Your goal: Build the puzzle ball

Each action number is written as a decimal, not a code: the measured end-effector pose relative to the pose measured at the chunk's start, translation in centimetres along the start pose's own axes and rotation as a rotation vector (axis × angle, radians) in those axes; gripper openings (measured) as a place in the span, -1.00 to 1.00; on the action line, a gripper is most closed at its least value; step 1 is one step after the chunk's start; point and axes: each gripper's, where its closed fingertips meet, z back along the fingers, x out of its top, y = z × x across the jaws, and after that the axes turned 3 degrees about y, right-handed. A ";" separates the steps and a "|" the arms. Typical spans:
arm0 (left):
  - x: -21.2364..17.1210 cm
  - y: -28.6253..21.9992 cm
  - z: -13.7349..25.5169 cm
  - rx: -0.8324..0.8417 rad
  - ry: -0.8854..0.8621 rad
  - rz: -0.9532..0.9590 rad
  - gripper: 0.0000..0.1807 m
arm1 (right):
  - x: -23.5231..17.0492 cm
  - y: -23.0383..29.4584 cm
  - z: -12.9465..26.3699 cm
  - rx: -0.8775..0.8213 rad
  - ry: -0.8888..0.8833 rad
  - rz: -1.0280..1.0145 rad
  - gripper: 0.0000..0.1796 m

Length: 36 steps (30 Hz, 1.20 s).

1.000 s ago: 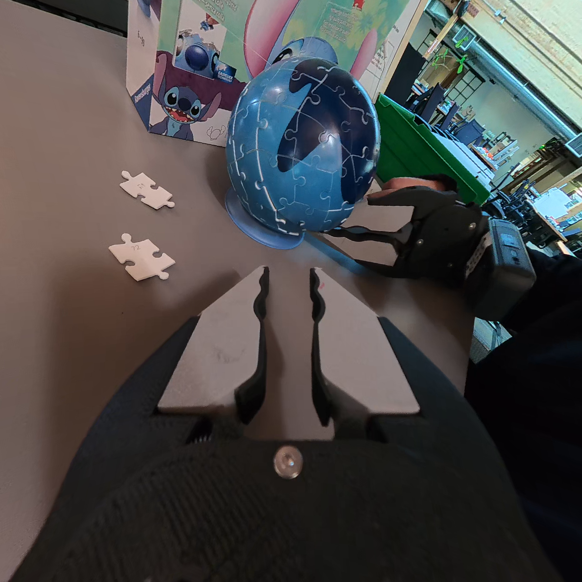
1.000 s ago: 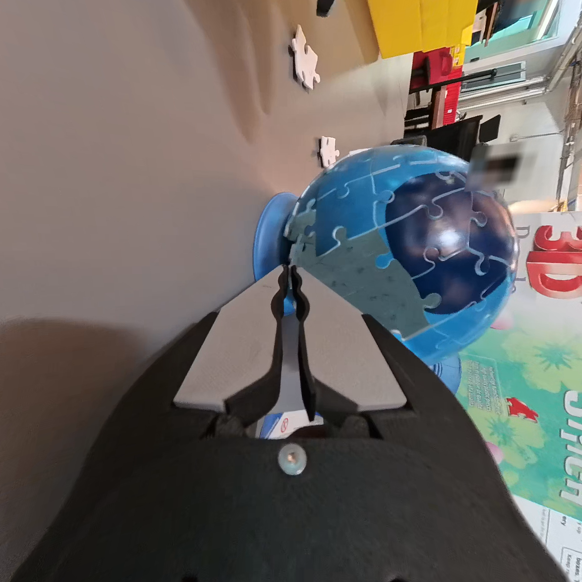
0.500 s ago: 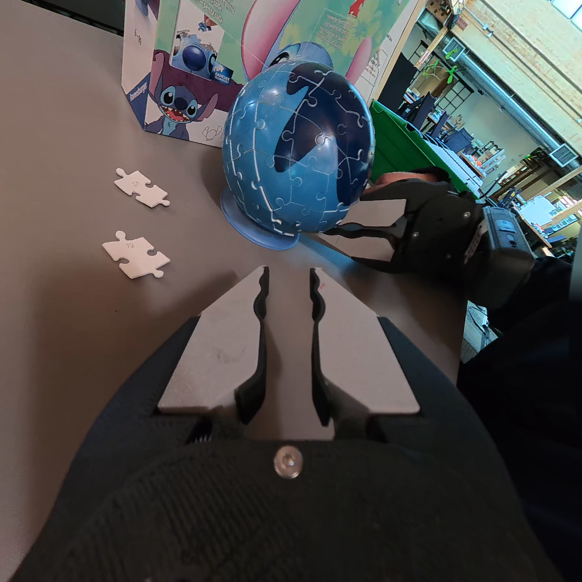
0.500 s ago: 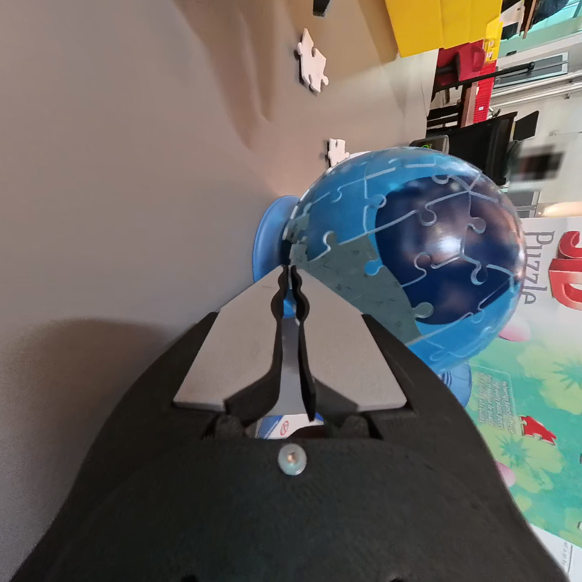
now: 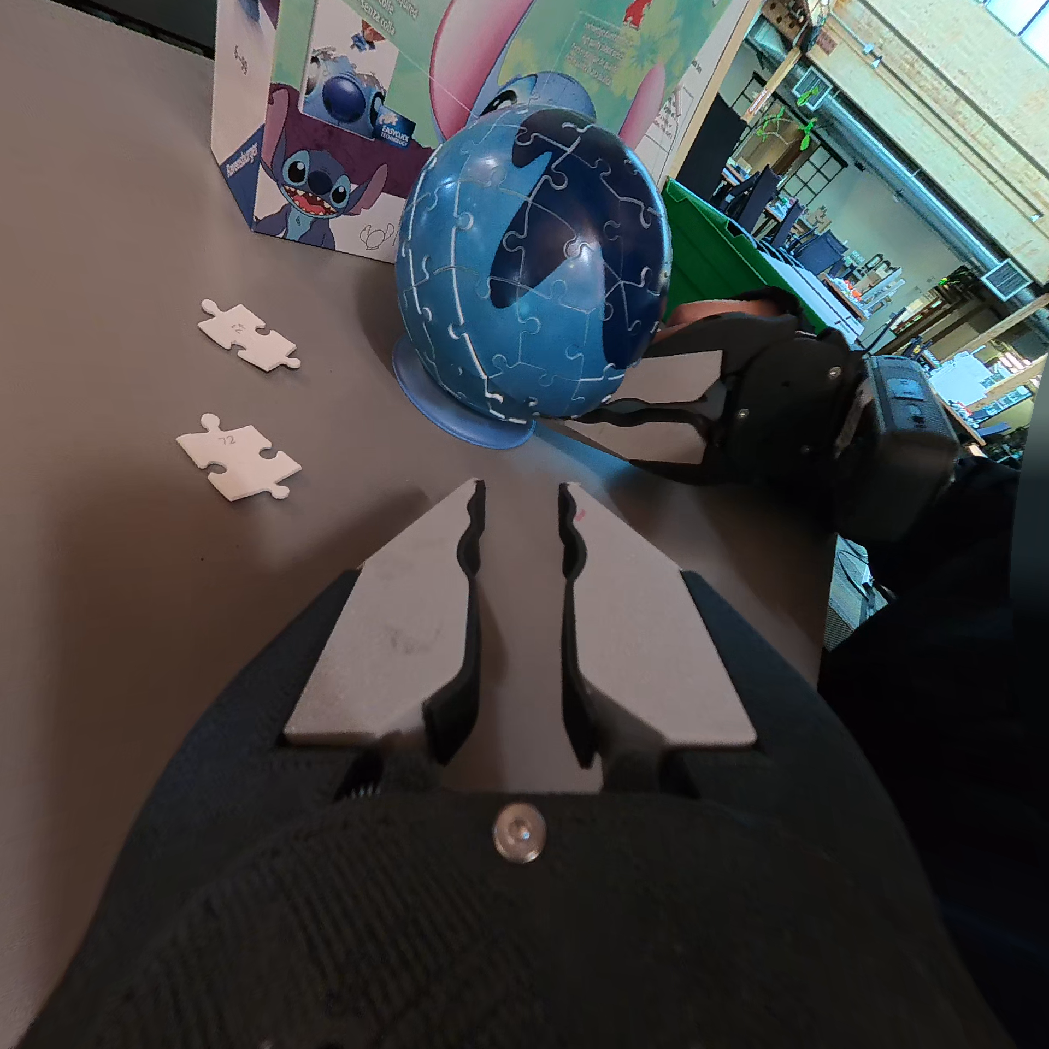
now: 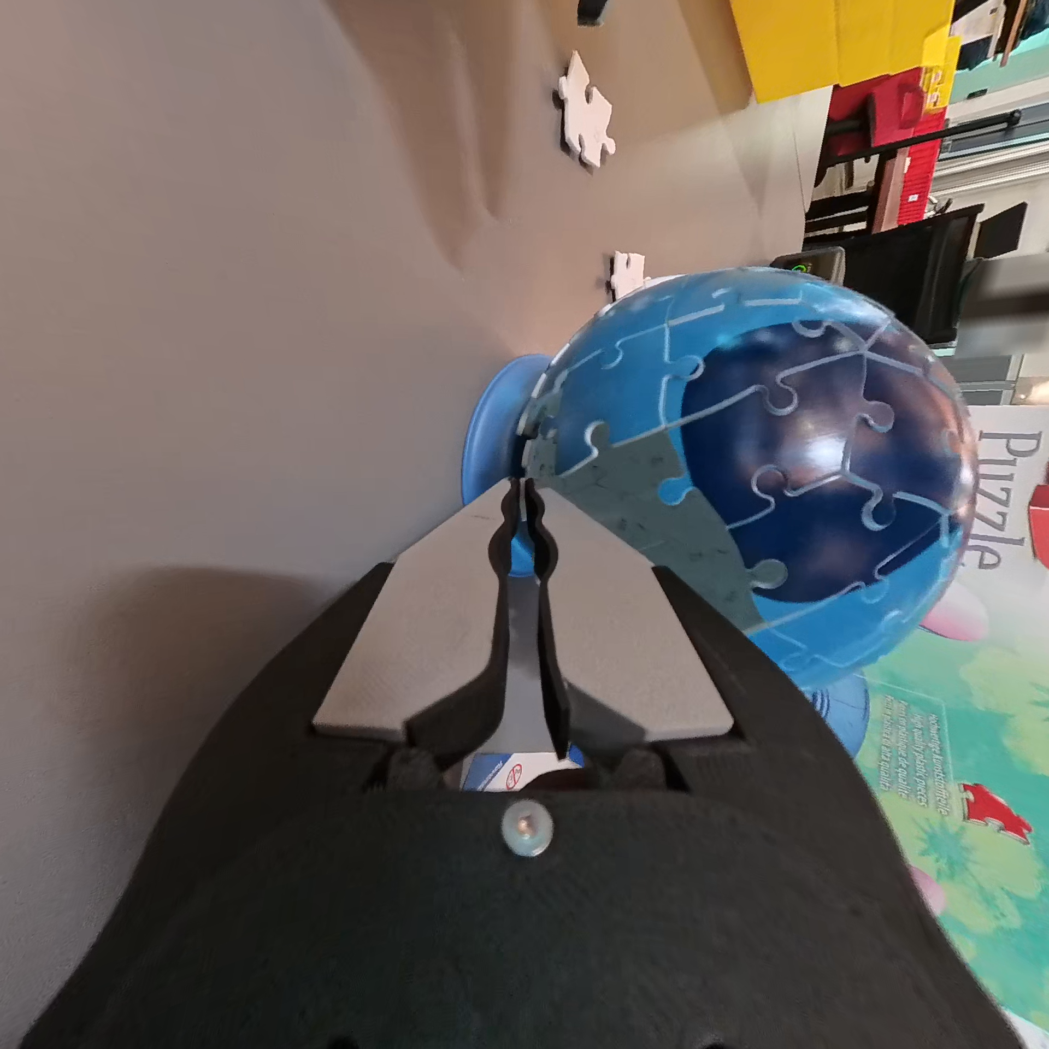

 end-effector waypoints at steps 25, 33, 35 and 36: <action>0.0 0.0 0.0 -0.005 0.002 0.003 -0.74 | -0.3 0.2 0.0 0.046 0.037 0.000 -1.00; 0.0 0.0 0.0 -0.008 0.001 0.004 -0.74 | -0.2 0.1 -0.1 0.048 0.029 0.003 -1.00; -0.1 0.0 0.1 -0.009 0.002 0.004 -0.74 | -0.2 0.1 0.0 0.048 0.028 -0.002 -1.00; -0.1 -0.1 0.1 -0.010 0.002 0.005 -0.74 | -0.2 0.1 0.0 0.049 0.026 -0.004 -0.99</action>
